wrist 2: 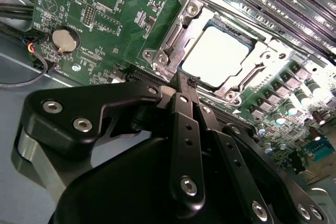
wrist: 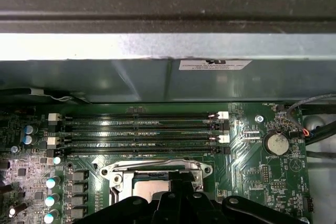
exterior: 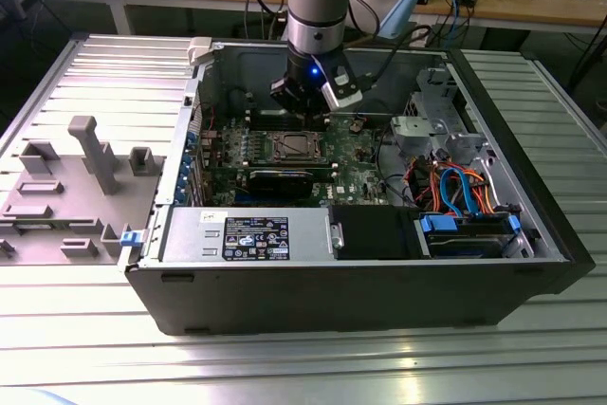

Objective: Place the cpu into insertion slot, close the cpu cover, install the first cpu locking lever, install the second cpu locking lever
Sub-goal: 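Install the second cpu locking lever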

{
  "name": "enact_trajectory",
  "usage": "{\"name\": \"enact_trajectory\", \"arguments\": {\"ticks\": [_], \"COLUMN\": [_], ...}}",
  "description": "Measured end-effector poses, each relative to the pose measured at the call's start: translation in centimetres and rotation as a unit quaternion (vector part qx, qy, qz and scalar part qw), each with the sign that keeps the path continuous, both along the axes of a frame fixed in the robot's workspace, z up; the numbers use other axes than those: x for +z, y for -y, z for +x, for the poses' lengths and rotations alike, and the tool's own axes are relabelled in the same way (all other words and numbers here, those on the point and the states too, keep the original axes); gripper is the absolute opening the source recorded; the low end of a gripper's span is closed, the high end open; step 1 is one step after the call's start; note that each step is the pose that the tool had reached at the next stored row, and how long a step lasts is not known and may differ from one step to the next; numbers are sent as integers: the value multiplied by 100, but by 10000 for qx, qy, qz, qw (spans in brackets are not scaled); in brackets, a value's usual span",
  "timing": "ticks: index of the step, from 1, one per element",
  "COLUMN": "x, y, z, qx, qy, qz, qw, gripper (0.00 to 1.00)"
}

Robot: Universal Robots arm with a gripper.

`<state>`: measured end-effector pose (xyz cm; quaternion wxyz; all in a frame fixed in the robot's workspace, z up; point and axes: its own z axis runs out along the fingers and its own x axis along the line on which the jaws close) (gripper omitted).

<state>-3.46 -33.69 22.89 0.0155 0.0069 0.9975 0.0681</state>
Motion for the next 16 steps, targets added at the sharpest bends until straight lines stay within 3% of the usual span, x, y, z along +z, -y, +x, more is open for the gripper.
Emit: {"name": "enact_trajectory", "arguments": {"ticks": [8, 16], "x": [44, 42], "y": [8, 105], "z": [6, 5], "qx": [1, 0], "qy": [0, 0], "qz": [-1, 1], "qw": [10000, 10000], "gripper": [11, 11]}}
